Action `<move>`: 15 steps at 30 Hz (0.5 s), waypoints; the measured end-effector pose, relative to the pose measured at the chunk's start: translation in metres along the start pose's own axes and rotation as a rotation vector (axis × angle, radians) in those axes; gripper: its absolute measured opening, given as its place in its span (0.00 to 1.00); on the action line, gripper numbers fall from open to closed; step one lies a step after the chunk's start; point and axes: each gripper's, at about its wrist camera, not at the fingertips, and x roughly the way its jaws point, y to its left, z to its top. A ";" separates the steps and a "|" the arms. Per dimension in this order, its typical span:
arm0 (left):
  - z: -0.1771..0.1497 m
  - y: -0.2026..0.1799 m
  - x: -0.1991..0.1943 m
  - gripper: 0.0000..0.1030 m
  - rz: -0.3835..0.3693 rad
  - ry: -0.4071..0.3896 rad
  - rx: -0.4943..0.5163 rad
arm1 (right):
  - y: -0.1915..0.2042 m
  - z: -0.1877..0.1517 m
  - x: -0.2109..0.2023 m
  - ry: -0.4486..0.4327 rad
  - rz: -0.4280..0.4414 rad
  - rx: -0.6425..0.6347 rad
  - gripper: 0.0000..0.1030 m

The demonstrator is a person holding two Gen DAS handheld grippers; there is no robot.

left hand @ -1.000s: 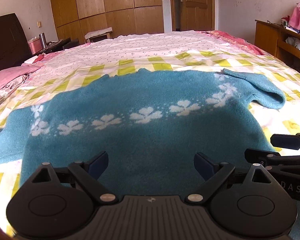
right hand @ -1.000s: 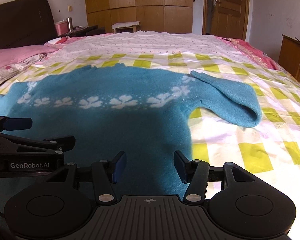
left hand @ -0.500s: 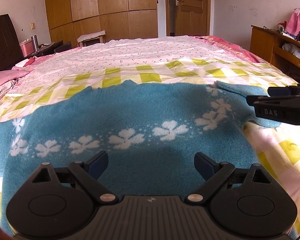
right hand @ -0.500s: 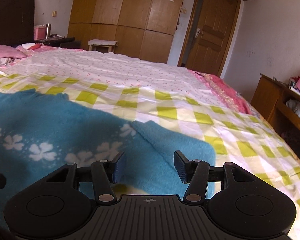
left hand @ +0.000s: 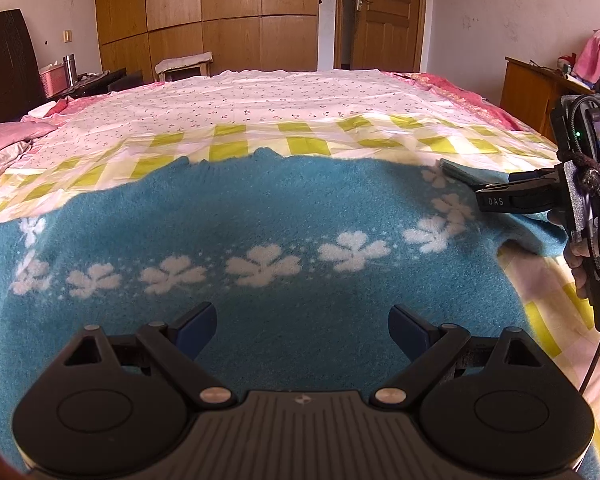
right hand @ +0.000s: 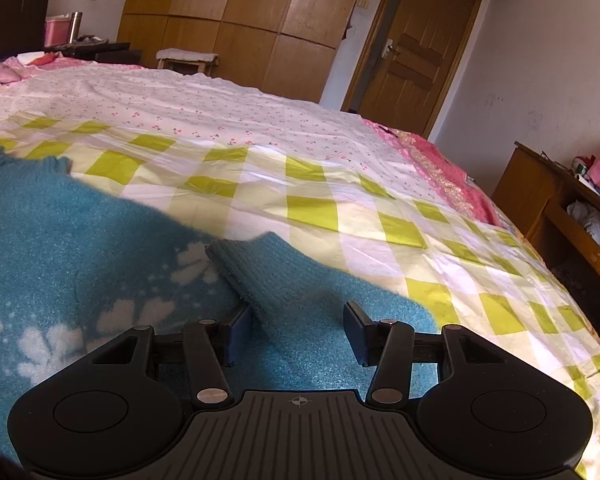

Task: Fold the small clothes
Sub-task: 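Grasp the teal sleeve cuff with the right gripper and lift it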

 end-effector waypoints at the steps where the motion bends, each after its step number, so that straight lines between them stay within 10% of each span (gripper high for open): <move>1: -0.001 0.002 -0.001 0.95 -0.001 0.000 -0.009 | -0.001 0.001 -0.003 -0.003 0.004 0.011 0.46; 11: -0.006 0.012 -0.006 0.95 -0.007 0.000 -0.034 | 0.007 0.006 0.009 0.012 0.011 -0.028 0.49; 15: -0.008 0.017 -0.009 0.95 -0.005 0.003 -0.034 | 0.002 0.005 0.019 0.029 -0.008 0.018 0.33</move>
